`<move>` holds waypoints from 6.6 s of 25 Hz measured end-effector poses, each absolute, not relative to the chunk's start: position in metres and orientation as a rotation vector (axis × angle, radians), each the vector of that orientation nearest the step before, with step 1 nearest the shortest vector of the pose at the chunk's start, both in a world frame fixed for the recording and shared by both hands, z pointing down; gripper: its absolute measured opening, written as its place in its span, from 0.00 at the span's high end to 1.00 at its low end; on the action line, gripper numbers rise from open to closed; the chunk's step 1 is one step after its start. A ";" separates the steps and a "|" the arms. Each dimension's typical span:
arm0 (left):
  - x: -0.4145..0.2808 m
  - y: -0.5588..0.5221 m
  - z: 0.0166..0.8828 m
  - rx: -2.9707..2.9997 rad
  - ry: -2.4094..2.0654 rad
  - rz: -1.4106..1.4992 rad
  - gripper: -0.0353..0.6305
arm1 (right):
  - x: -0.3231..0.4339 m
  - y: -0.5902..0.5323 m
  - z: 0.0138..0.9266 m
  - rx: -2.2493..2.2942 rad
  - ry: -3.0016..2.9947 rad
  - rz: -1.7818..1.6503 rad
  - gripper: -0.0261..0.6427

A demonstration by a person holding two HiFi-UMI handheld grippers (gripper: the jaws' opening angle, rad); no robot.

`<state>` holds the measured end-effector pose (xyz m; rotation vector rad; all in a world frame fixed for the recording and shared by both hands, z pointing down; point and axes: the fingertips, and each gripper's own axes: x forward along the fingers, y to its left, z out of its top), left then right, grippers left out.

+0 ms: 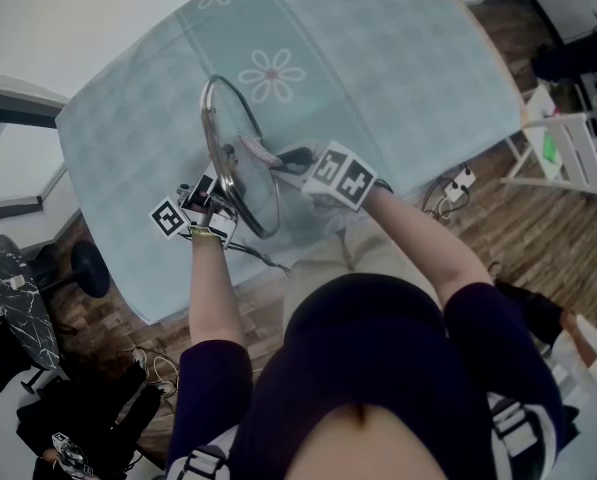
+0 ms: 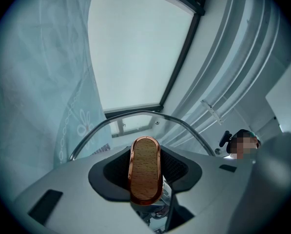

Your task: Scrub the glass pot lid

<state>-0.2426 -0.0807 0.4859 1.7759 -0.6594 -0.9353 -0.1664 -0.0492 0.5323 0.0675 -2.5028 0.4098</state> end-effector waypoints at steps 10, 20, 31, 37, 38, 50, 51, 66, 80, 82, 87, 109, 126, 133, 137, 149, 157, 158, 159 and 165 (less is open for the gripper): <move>-0.244 -0.080 0.486 1.769 -0.668 -0.946 0.70 | -0.159 -0.026 0.534 -0.010 -2.485 0.426 0.84; -0.245 -0.080 0.488 1.764 -0.680 -0.956 0.70 | -0.153 -0.003 0.530 -0.079 -2.483 0.464 0.84; -0.245 -0.080 0.486 1.762 -0.693 -0.957 0.70 | -0.143 0.015 0.522 -0.119 -2.494 0.497 0.84; -0.244 -0.080 0.485 1.761 -0.696 -0.961 0.70 | -0.138 0.027 0.513 -0.148 -2.501 0.516 0.84; -0.244 -0.080 0.485 1.760 -0.697 -0.962 0.70 | -0.137 0.029 0.511 -0.154 -2.503 0.516 0.84; -0.243 -0.079 0.483 1.771 -0.704 -0.945 0.70 | -0.127 0.049 0.487 -0.201 -2.550 0.539 0.84; -0.241 -0.079 0.483 1.772 -0.705 -0.943 0.70 | -0.125 0.051 0.485 -0.203 -2.555 0.542 0.84; -0.231 -0.081 0.481 1.779 -0.757 -0.911 0.70 | -0.098 0.047 0.476 -0.081 -2.607 0.534 0.84; -0.214 -0.093 0.478 1.757 -0.913 -0.827 0.70 | -0.017 -0.024 0.486 0.406 -2.614 0.639 0.84; -0.210 -0.095 0.478 1.766 -0.934 -0.802 0.70 | -0.011 -0.031 0.483 0.431 -2.623 0.640 0.84; -0.194 -0.101 0.475 1.782 -0.987 -0.744 0.70 | 0.002 -0.047 0.476 0.463 -2.648 0.634 0.84; -0.136 -0.129 0.486 1.816 -1.305 -0.387 0.70 | 0.062 -0.095 0.477 0.385 -2.658 0.639 0.84; -0.110 -0.149 0.514 1.737 -1.471 -0.133 0.70 | 0.108 -0.140 0.494 0.466 -2.605 0.631 0.84; -0.101 -0.159 0.523 1.702 -1.524 -0.033 0.70 | 0.123 -0.153 0.498 0.480 -2.605 0.643 0.84; -0.095 -0.162 0.534 1.663 -1.554 0.042 0.70 | 0.133 -0.162 0.500 0.487 -2.604 0.648 0.84; -0.073 -0.178 0.560 1.609 -1.610 0.298 0.70 | 0.158 -0.185 0.505 0.504 -2.613 0.678 0.84; -0.062 -0.184 0.585 1.553 -1.634 0.482 0.70 | 0.171 -0.198 0.508 0.517 -2.613 0.701 0.84; -0.062 -0.184 0.587 1.546 -1.635 0.498 0.70 | 0.172 -0.200 0.508 0.517 -2.615 0.702 0.84; -0.061 -0.184 0.589 1.540 -1.637 0.512 0.70 | 0.173 -0.201 0.508 0.517 -2.616 0.701 0.84; -0.057 -0.187 0.601 1.510 -1.647 0.599 0.70 | 0.179 -0.209 0.508 0.530 -2.618 0.707 0.84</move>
